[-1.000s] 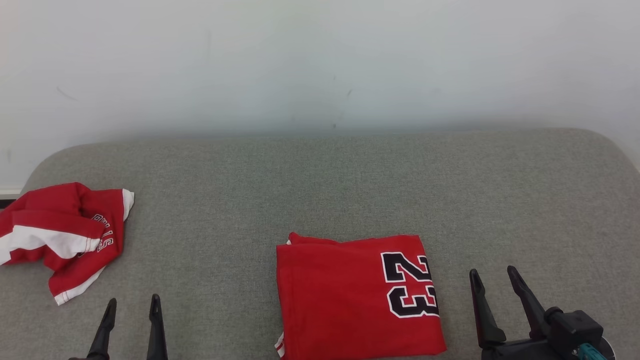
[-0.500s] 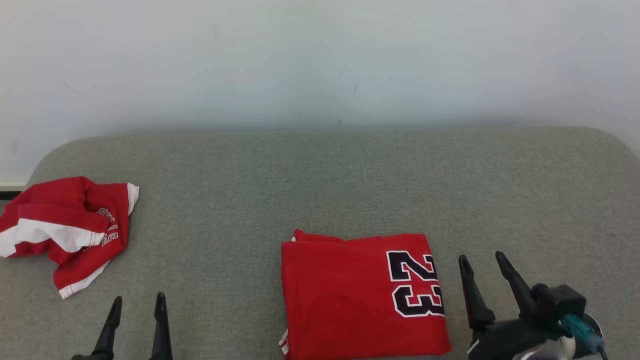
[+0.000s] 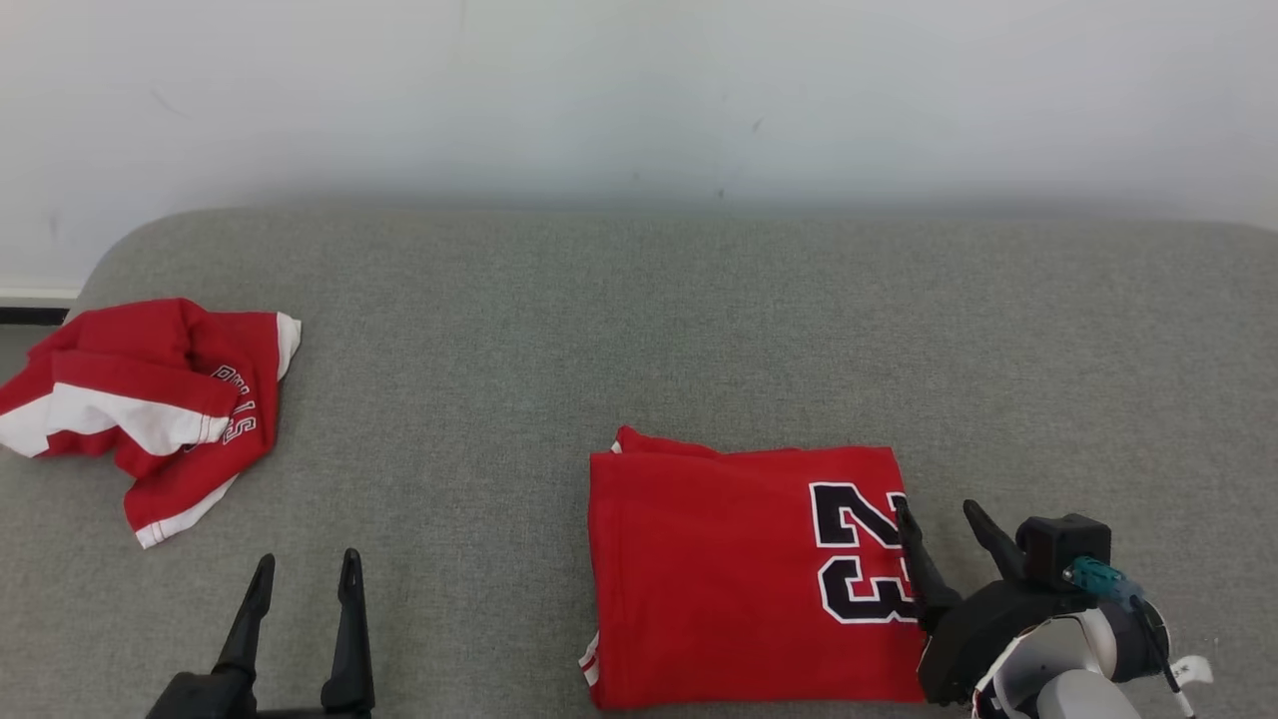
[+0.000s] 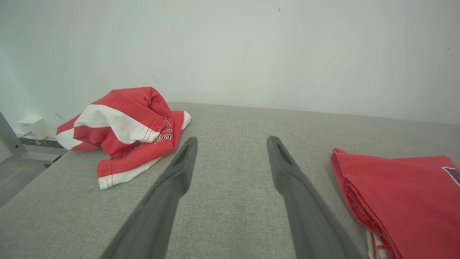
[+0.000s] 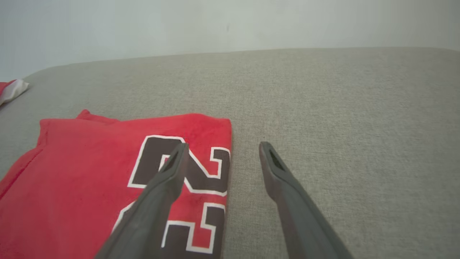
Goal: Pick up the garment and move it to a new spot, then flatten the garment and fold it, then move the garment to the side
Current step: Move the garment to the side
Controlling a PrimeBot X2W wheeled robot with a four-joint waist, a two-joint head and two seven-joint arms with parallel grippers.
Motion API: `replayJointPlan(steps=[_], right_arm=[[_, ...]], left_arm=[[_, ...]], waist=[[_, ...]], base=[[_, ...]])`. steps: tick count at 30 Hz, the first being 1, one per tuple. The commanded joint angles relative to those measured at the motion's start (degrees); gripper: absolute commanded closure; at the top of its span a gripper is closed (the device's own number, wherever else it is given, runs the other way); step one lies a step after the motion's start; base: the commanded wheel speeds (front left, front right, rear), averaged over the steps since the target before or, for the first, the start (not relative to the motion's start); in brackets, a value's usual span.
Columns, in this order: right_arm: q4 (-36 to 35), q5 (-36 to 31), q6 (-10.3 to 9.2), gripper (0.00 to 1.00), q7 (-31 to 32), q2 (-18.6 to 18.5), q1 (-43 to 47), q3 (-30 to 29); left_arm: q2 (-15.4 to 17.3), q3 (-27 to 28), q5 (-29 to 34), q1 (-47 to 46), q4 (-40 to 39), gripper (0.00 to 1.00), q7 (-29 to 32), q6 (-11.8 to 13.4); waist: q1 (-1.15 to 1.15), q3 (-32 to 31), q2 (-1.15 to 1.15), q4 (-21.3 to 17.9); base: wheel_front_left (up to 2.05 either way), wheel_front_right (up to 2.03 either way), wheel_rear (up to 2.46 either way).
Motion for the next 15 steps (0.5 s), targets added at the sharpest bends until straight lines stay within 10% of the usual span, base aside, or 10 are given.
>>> replayJointPlan(steps=[1, 13, 15], right_arm=[[1.42, 0.42, -0.15, 0.0, -0.16, 0.23, -0.78, 0.44], [15.31, 2.63, -0.15, 0.0, -1.66, 1.45, -4.98, 3.62], [17.15, 3.44, -0.15, 0.61, -1.65, 1.77, -5.23, 4.58]], left_arm=[[0.1, -0.13, -0.36, -0.96, 0.3, 0.0, -0.46, 0.07], [0.62, -0.74, -0.83, -3.53, 2.04, 0.0, -1.02, -0.05], [0.61, -0.84, -0.92, -3.92, 2.32, 0.0, -1.22, -0.02]], waist=[[-0.01, 1.23, -0.01, 0.75], [-0.01, 3.32, -0.01, 1.34], [-0.01, 3.48, -0.01, 1.44]], base=[[0.0, 0.0, 0.0], [0.0, 0.0, 0.0], [0.0, 0.0, 0.0]])
